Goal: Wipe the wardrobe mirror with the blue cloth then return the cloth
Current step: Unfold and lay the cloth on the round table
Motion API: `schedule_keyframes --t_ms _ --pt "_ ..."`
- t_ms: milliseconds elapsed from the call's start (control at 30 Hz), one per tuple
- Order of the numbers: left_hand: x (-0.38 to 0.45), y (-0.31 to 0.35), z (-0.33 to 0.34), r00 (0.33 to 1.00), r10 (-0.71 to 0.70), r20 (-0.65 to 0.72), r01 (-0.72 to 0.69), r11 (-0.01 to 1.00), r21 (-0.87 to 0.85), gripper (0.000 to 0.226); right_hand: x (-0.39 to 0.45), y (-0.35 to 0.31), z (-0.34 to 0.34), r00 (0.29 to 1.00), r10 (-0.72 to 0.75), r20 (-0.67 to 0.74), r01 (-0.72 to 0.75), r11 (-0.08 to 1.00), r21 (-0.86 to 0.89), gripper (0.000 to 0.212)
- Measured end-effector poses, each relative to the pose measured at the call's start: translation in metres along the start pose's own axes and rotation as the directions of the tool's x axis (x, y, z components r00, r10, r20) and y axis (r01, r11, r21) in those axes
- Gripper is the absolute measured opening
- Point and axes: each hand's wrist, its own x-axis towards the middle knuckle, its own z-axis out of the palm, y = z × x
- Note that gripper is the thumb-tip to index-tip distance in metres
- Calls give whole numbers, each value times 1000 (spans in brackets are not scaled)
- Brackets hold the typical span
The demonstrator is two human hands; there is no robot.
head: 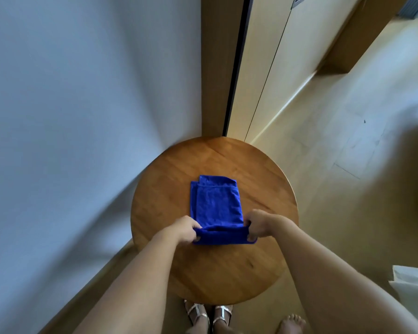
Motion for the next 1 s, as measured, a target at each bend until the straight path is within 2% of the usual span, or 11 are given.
schedule_keyframes --t_ms 100,167,233,333,500,667,767,800,867,900,1000 --pt "10 -10 13 992 -30 122 26 999 27 21 11 4 12 993 12 117 -14 1000 16 18" --pt "17 -11 14 993 -35 115 34 999 13 21 20 5 13 994 13 104 -15 1000 22 18" --pt "28 -10 10 999 -32 28 32 999 -14 19 31 7 11 1000 11 5 -12 1000 17 19" --pt "50 -3 -1 988 -6 -157 5 1000 -9 14 52 12 1 971 69 -230 -51 995 84 25" --pt "88 20 -20 886 -13 -464 -51 991 -125 6 78 7 -28 816 205 -541 -143 978 155 28" --pt "131 33 -39 785 -76 -615 -99 964 -246 11 122 3 -51 737 292 -610 -40 919 392 32" --pt "156 33 -42 751 -134 -647 -103 943 -315 33 147 0 -53 718 329 -613 44 858 511 37" --pt "164 30 -39 754 -114 -646 -90 958 -274 44 154 0 -49 723 332 -606 57 845 532 43" --pt "172 23 -28 780 22 -625 -33 999 -6 61 161 -1 -35 749 297 -592 34 876 482 58" --pt "175 19 -18 801 94 -591 -19 991 132 66 162 -2 -24 770 241 -591 2 925 380 64" --pt "177 8 15 879 114 -464 -2 972 236 70 168 4 11 804 -2 -595 -1 1000 -5 72"
